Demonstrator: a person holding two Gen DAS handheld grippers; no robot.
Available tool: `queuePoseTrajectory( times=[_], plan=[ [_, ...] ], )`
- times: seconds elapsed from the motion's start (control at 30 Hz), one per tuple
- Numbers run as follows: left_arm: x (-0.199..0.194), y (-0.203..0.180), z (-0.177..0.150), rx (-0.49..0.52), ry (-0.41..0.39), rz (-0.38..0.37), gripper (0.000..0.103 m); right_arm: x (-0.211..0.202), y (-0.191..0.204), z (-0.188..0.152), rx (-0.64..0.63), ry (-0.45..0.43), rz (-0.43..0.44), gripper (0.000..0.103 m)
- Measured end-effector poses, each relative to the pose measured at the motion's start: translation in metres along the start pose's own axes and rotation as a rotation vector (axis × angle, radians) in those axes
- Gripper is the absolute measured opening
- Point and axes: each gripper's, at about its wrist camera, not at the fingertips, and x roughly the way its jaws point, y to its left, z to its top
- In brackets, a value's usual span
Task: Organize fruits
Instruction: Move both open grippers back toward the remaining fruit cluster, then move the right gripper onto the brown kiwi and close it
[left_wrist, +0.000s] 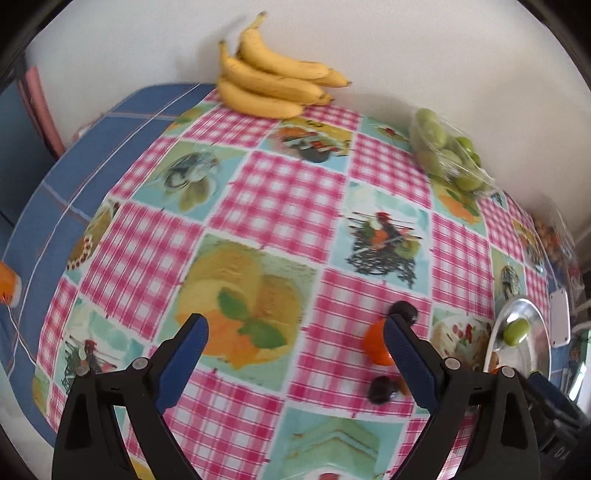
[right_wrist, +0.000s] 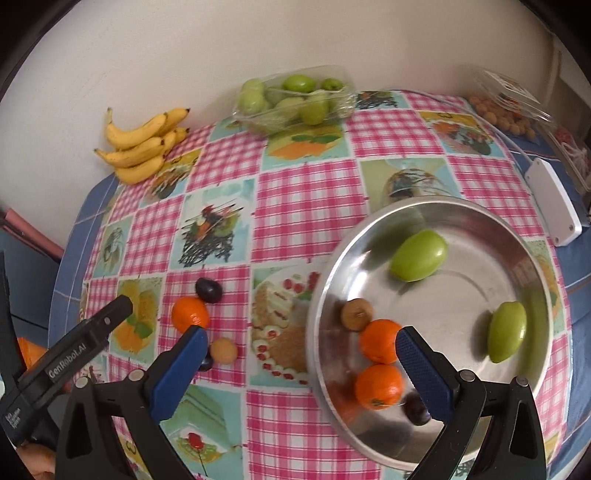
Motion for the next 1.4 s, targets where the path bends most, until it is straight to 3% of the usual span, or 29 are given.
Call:
queuePoseTrajectory(
  times=[0.13,0.47,0.87,1.13,1.3,1.4],
  plan=[
    [0.001,0.020,0.002,-0.015,-0.003,0.051,0.096,0.006,0.022,-0.002,-0.040,0.014,0.013,0.103],
    [0.003,0.052,0.005,-0.090,0.010,0.042,0.096,0.023,0.057,-0.004,-0.068,0.041,0.050,0.103],
    [0.016,0.045,0.002,-0.090,0.059,0.013,0.096,0.041,0.067,-0.008,-0.099,0.077,0.065,0.103],
    [0.021,0.029,0.002,-0.022,0.097,0.008,0.096,0.048,0.068,-0.007,-0.106,0.100,0.060,0.103],
    [0.023,0.030,0.002,-0.054,0.122,-0.051,0.096,0.045,0.066,-0.006,-0.103,0.085,0.061,0.102],
    [0.024,0.029,0.001,-0.069,0.138,-0.058,0.096,0.045,0.065,-0.007,-0.104,0.087,0.043,0.092]
  ],
)
